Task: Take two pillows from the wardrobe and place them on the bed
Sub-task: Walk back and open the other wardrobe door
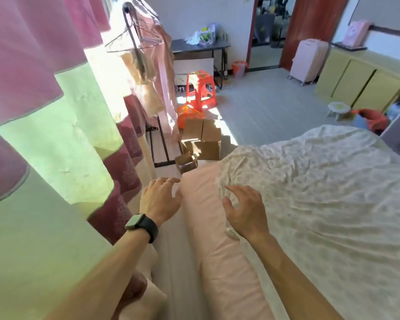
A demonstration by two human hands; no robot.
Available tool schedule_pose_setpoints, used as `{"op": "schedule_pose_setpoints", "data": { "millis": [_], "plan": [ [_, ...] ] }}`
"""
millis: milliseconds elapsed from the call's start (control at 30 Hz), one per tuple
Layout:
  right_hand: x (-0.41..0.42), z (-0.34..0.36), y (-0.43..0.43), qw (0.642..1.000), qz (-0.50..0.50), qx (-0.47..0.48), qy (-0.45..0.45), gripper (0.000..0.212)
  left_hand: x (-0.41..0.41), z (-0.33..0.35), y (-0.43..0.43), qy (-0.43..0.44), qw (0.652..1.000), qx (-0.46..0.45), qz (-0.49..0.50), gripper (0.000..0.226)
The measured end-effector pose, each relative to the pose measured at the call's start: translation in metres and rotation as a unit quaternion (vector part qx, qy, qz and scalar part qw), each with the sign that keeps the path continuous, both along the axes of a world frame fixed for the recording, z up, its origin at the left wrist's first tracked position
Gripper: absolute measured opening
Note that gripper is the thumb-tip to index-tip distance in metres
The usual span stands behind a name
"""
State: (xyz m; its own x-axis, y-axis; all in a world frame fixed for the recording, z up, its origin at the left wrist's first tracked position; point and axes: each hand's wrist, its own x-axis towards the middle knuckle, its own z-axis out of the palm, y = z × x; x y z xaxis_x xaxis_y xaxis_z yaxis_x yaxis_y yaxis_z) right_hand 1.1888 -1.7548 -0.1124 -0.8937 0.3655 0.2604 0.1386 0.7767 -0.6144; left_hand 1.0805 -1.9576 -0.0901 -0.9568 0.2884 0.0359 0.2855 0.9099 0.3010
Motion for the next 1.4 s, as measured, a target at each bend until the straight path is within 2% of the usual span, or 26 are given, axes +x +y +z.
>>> {"op": "schedule_pose_setpoints", "data": {
  "millis": [333,600,1033,1200,1400],
  "plan": [
    [-0.195,0.037,0.014,0.999,0.038,0.015,0.011,0.033,-0.169,0.038,0.011,0.041,0.998,0.021,0.036,0.044],
    [-0.351,0.019,0.011,1.000,0.019,0.013,0.017,0.031,-0.336,0.018,0.005,0.042,0.999,0.022,0.002,0.040],
    [-0.528,-0.027,0.010,0.997,-0.039,-0.026,-0.058,0.032,-0.555,-0.042,0.013,-0.049,0.996,-0.004,-0.070,0.041],
    [-0.619,-0.054,0.045,0.994,-0.060,-0.042,-0.082,0.035,-0.647,-0.068,0.058,-0.067,0.992,-0.020,-0.104,0.043],
    [-0.728,-0.072,0.118,0.983,-0.140,-0.087,-0.077,0.032,-0.766,-0.072,0.164,-0.095,0.980,-0.025,-0.173,0.043]
  ]
}}
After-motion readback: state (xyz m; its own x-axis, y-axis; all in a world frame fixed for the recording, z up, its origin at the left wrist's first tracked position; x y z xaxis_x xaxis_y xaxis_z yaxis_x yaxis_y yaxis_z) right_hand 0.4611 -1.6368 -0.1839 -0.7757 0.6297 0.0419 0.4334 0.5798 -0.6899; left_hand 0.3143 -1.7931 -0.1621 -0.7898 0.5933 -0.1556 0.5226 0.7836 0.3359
